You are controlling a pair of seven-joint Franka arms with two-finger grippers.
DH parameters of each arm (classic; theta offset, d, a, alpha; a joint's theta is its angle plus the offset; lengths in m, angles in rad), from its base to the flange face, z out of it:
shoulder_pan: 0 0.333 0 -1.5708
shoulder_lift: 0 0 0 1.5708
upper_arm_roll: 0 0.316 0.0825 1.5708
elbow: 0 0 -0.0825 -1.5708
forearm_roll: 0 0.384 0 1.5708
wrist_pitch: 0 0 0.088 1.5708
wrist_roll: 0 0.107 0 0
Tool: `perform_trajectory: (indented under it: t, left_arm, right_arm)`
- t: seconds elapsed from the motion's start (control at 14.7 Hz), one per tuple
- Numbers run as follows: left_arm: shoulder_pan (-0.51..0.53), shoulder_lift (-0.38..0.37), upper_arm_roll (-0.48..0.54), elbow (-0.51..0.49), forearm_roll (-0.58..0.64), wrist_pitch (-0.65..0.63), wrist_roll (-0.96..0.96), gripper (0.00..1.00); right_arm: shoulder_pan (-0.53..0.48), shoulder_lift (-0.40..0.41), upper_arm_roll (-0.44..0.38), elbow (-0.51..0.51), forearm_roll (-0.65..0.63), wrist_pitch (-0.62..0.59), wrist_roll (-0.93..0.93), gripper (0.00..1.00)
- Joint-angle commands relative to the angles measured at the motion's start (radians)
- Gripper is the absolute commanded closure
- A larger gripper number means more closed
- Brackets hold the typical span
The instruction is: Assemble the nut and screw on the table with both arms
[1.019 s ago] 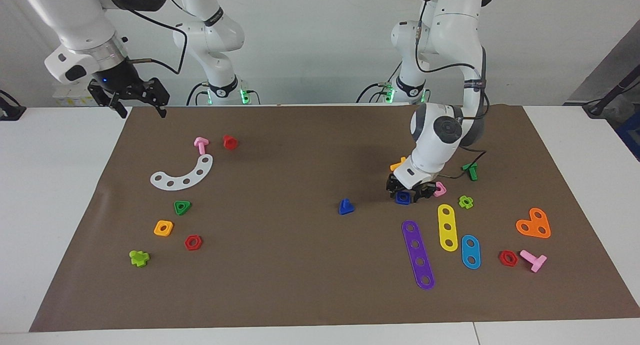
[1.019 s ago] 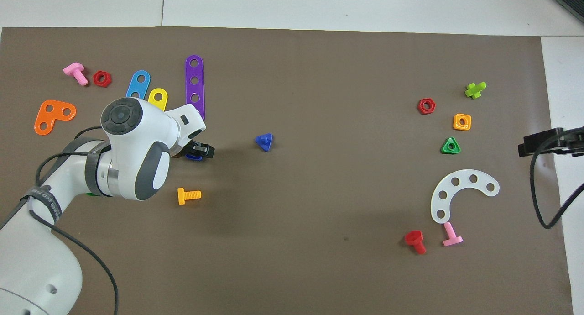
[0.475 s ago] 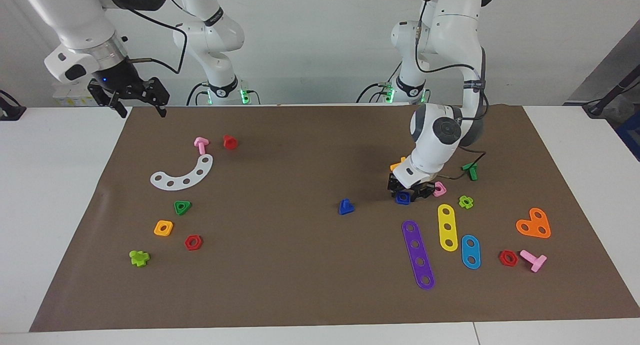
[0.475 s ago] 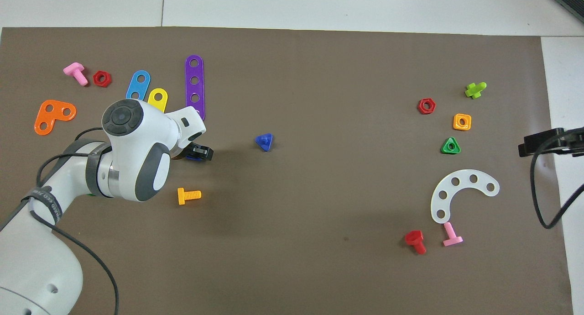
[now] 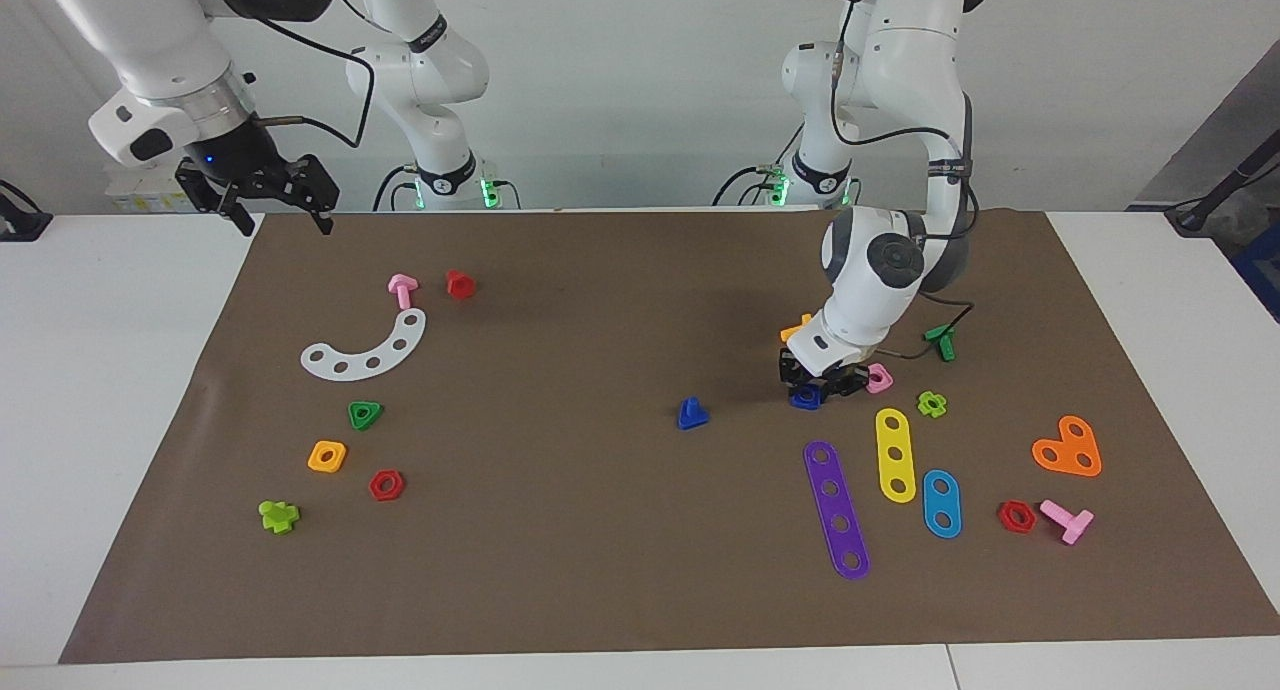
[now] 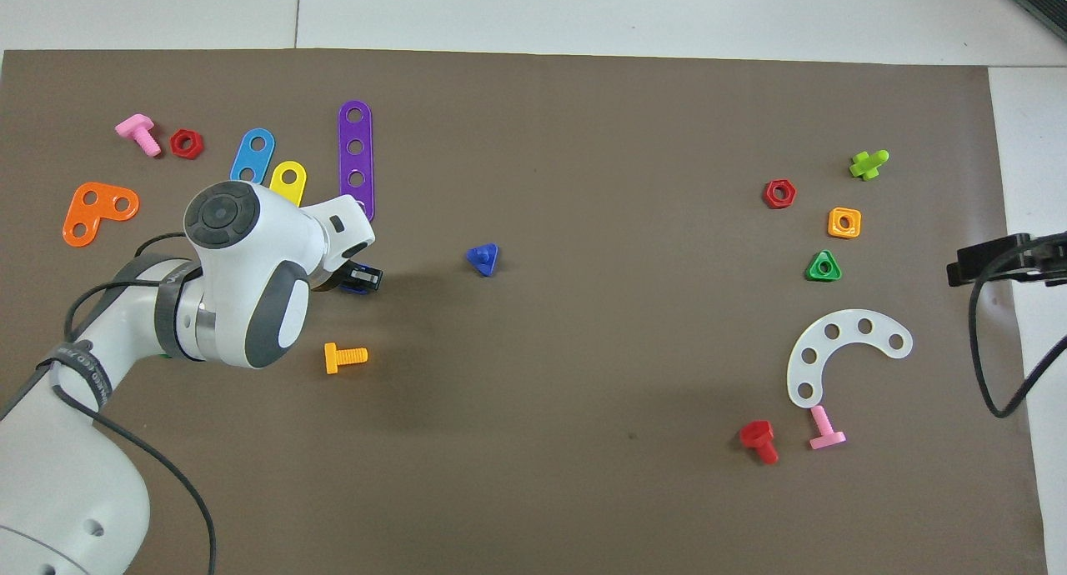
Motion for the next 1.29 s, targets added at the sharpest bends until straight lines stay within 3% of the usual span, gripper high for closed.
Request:
perform_trajectory:
  t: [0.0, 0.2, 0.48, 0.61, 0.82, 0.95, 1.22]
  left_arm:
    - [-0.003, -0.013, 0.005, -0.016, -0.009, -0.003, 0.017, 0.81]
    - [-0.003, -0.011, 0.005, -0.01, -0.009, -0.002, 0.015, 1.0]
    - [-0.005, -0.005, 0.004, 0.016, -0.015, 0.0, -0.035, 1.0]
    - [-0.017, -0.002, 0.002, 0.045, -0.012, 0.009, -0.196, 1.0]
    - [-0.02, 0.018, -0.001, 0.111, -0.021, -0.031, -0.291, 1.0]
    - [-0.075, 0.032, 0.004, 0.15, -0.021, -0.037, -0.461, 1.0]
    - [-0.107, 0.067, 0.005, 0.295, -0.012, -0.217, -0.52, 1.0]
  right_arm:
    - [-0.003, -0.022, 0.009, -0.021, -0.005, -0.008, 0.018, 0.0]
    - [-0.003, -0.022, 0.008, -0.021, -0.005, -0.008, 0.018, 0.0]
    - [-0.003, -0.022, 0.008, -0.021, -0.005, -0.008, 0.018, 0.0]
    - [-0.003, -0.022, 0.008, -0.021, -0.005, -0.008, 0.018, 0.0]
    - [-0.003, -0.022, 0.009, -0.021, -0.005, -0.008, 0.018, 0.0]
    - [-0.003, -0.022, 0.008, -0.021, -0.005, -0.008, 0.018, 0.0]
    - [-0.003, -0.022, 0.008, -0.021, -0.005, -0.008, 0.018, 0.0]
